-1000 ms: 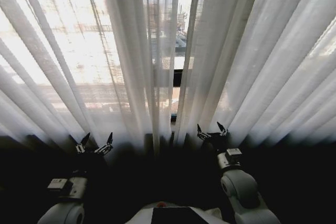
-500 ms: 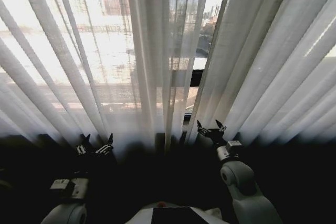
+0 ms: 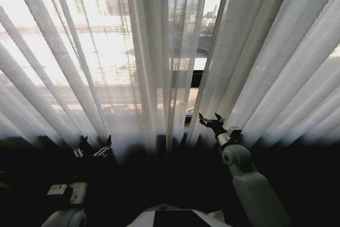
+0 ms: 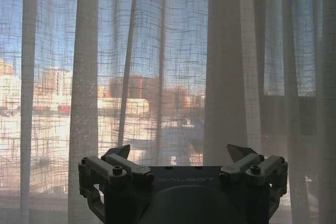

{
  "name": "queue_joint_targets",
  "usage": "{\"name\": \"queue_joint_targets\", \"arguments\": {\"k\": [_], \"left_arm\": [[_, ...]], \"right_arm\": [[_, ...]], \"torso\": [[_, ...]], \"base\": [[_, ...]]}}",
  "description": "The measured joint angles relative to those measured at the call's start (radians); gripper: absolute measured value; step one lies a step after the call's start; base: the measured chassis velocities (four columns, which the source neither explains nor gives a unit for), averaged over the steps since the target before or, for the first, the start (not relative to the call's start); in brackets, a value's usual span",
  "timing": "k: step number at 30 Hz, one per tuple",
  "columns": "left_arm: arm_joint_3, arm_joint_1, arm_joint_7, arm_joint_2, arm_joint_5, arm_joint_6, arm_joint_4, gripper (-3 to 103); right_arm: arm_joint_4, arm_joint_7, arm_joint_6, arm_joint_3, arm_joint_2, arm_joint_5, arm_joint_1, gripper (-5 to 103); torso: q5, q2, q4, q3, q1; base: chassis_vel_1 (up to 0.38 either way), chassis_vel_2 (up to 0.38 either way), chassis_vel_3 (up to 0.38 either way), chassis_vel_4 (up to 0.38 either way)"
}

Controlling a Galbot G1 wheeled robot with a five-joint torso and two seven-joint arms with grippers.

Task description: Open the curtains by pulling them apart, changing their state from closed to fully open.

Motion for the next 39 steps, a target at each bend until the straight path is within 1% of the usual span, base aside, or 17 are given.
{"name": "queue_joint_targets", "arguments": {"k": [1, 4, 11, 14, 18, 27, 28, 30, 32, 36, 38, 39], "left_arm": [[0.0, 0.0, 0.0, 0.0, 0.0, 0.0, 0.0, 100], [0.004, -0.001, 0.0, -0.014, 0.004, 0.005, -0.013, 100], [0.005, -0.003, 0.0, -0.024, 0.012, 0.009, -0.022, 100], [0.005, -0.004, 0.0, -0.025, 0.013, 0.016, -0.024, 100], [0.001, -0.01, 0.0, -0.022, 0.014, 0.034, -0.027, 100], [0.001, -0.009, 0.0, -0.02, 0.014, 0.035, -0.023, 100], [0.001, -0.009, 0.0, -0.02, 0.014, 0.035, -0.023, 100], [0.004, -0.01, 0.0, -0.022, 0.014, 0.035, -0.021, 100], [0.004, -0.01, 0.0, -0.022, 0.014, 0.035, -0.021, 100], [0.005, -0.009, 0.0, -0.023, 0.016, 0.035, -0.02, 100], [0.004, -0.009, 0.0, -0.024, 0.016, 0.035, -0.02, 100], [0.003, -0.007, 0.0, -0.025, 0.016, 0.034, -0.02, 100]], "right_arm": [[0.0, 0.0, 0.0, 0.0, 0.0, 0.0, 0.0, 100], [-0.051, 0.015, 0.0, -0.023, -0.005, 0.001, 0.073, 100], [-0.113, 0.02, 0.001, -0.029, -0.015, 0.006, 0.137, 100], [-0.143, 0.024, 0.001, -0.04, -0.014, 0.007, 0.166, 100], [-0.228, 0.038, 0.001, -0.082, -0.004, 0.008, 0.241, 100], [-0.31, 0.05, 0.001, -0.103, 0.002, 0.006, 0.29, 100], [-0.313, 0.051, 0.001, -0.103, 0.001, 0.005, 0.291, 103], [-0.325, 0.058, 0.002, -0.104, -0.004, 0.002, 0.298, 96], [-0.328, 0.06, 0.002, -0.105, -0.004, 0.001, 0.3, 96], [-0.341, 0.067, 0.004, -0.107, -0.002, -0.002, 0.309, 75], [-0.341, 0.067, 0.005, -0.107, -0.001, -0.002, 0.309, 75], [-0.342, 0.067, 0.006, -0.107, 0.001, -0.004, 0.306, 64]], "torso": [[0.0, 0.0, 0.0, 0.0, 0.0], [-0.0006, 0.0, 0.0002, 0.0, 0.0], [-0.0004, 0.0, -0.0003, 0.0, 0.0], [-0.0004, 0.0, -0.0002, 0.0, 0.0], [-0.0005, 0.0, 0.0002, 0.0, 0.0], [-0.0004, 0.0, -0.0001, 0.0, 0.0], [-0.0005, 0.0, -0.0001, 0.0, 0.0], [-0.0005, 0.0, -0.0002, 0.0, 0.0], [-0.0005, 0.0, -0.0002, 0.0, 0.0], [-0.0005, 0.0, -0.0001, 0.0, 0.0], [-0.0004, 0.0, -0.0001, 0.0, 0.0], [-0.0005, 0.0, 0.0, 0.0, 0.0]], "base": [[0.0, 0.0, 0.0, 0.0], [0.0, 0.0, 0.0, 0.0], [0.0, 0.0, 0.0, 0.0], [0.0, 0.0, 0.0, 0.0], [0.0, 0.0, 0.0, 0.0], [0.0, 0.0, 0.0, 0.0], [0.0, 0.0, 0.0, 0.0], [0.0, 0.0, 0.0, 0.0], [0.0, 0.0, 0.0, 0.0], [0.0, 0.0, 0.0, 0.0], [0.0, 0.0, 0.0, 0.0], [0.0, 0.0, 0.0, 0.0]]}}
